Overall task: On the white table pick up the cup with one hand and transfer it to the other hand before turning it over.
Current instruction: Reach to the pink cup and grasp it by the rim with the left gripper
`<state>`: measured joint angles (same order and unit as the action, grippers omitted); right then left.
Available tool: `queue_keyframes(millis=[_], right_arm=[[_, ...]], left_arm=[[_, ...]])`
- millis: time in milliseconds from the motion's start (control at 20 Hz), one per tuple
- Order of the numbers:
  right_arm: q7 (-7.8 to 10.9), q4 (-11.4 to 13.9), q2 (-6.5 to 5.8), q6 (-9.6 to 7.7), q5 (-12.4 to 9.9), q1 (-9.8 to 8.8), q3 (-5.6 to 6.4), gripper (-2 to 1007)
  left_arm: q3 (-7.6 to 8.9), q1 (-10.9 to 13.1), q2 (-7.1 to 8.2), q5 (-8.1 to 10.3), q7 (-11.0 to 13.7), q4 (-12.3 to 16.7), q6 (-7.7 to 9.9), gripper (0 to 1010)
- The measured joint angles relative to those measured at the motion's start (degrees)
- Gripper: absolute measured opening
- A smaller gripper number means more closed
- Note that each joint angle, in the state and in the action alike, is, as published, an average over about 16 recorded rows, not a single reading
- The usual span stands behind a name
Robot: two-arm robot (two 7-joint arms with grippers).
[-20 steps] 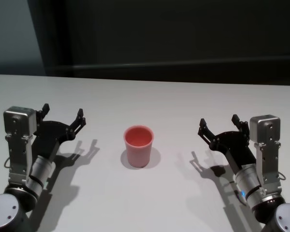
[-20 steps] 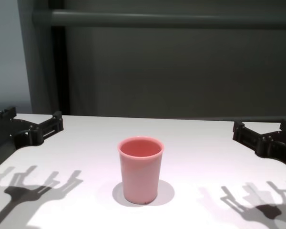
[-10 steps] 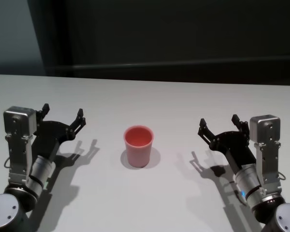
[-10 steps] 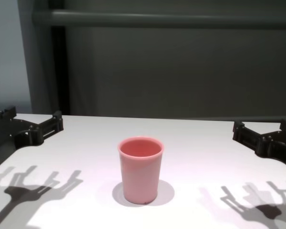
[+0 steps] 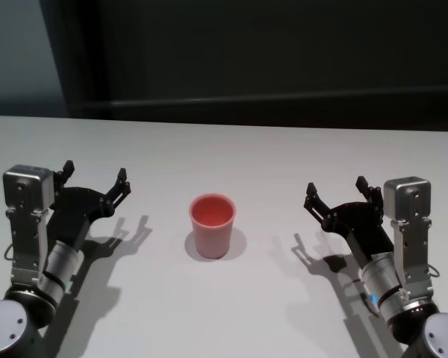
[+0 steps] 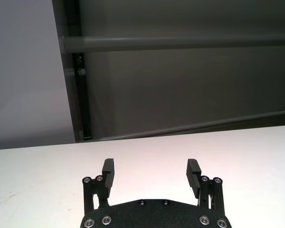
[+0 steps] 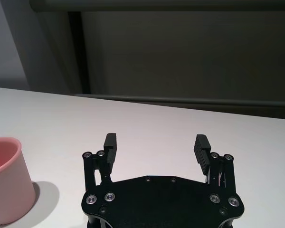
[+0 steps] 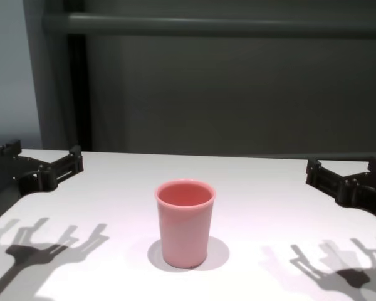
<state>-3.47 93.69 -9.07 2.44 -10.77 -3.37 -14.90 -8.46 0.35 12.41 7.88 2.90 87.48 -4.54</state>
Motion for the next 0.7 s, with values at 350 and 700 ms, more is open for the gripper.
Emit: queue_keyframes(millis=[350, 700], right_arm=[[0.00, 0.00, 0.00, 0.00, 0.00, 0.00, 0.00, 1002], [0.00, 0.00, 0.00, 0.00, 0.00, 0.00, 0.00, 1002]], left_arm=[[0.00, 0.00, 0.00, 0.00, 0.00, 0.00, 0.00, 1003], [0.00, 0.00, 0.00, 0.00, 0.00, 0.00, 0.00, 1003]])
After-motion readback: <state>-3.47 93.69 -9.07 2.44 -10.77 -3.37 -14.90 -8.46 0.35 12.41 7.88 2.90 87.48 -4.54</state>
